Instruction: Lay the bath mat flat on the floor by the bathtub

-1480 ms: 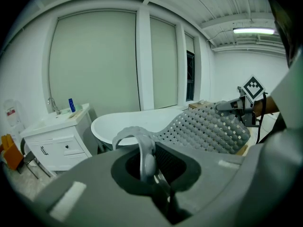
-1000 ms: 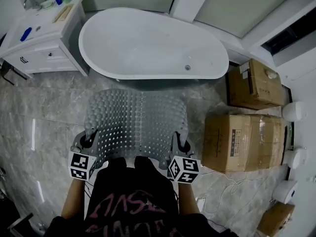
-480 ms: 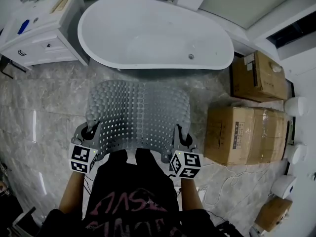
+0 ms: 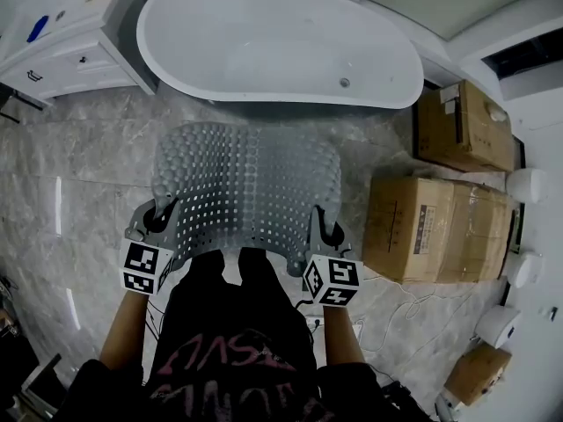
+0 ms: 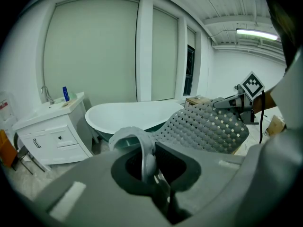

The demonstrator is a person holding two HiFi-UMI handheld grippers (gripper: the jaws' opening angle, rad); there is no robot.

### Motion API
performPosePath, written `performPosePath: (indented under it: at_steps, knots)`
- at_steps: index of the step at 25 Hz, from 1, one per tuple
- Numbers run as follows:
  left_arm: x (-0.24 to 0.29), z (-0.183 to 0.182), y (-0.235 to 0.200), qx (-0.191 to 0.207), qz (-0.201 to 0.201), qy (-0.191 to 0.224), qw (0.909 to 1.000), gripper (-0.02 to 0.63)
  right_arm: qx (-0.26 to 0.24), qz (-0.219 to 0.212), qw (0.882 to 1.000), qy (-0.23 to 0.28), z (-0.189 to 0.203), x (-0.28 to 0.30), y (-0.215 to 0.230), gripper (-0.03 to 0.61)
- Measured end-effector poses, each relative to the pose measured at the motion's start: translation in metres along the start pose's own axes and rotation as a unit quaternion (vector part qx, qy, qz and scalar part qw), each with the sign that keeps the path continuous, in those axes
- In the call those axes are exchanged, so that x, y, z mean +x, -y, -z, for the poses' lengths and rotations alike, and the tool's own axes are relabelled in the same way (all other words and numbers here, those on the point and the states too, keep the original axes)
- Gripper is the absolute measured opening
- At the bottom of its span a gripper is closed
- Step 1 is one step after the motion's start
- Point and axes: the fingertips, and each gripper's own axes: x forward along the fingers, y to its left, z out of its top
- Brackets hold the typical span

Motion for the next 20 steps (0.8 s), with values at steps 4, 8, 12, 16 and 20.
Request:
performPosePath:
  at_steps: [4, 8, 12, 16, 20]
  knots:
    - [0.003, 0.003, 0.004, 0.002, 0.004, -0.001, 1.0000, 0.027, -0.002, -0.006, 1.000, -0.003, 0.004, 0.003, -0.002, 0.057]
    - [0.004, 0.006, 0.006, 0.006, 0.011, -0.011, 0.9999, 0.027, 0.003, -0.010, 1.000, -0.001, 0.002, 0.005, -0.006, 0.058]
    - [0.008, 0.005, 0.008, 0.005, 0.010, -0.008, 0.9999, 0.027, 0.013, -0.011, 1.000, -0.005, 0.007, 0.007, -0.007, 0.057]
    - [0.017, 0.010, 0.010, 0.003, 0.013, -0.010, 0.9999, 0.026, 0.024, -0.007, 1.000, -0.013, 0.013, 0.013, -0.002, 0.057]
    - [0.030, 0.013, 0.005, 0.005, 0.007, -0.001, 1.0000, 0.027, 0.022, -0.005, 1.000, -0.016, 0.020, 0.023, -0.001, 0.057]
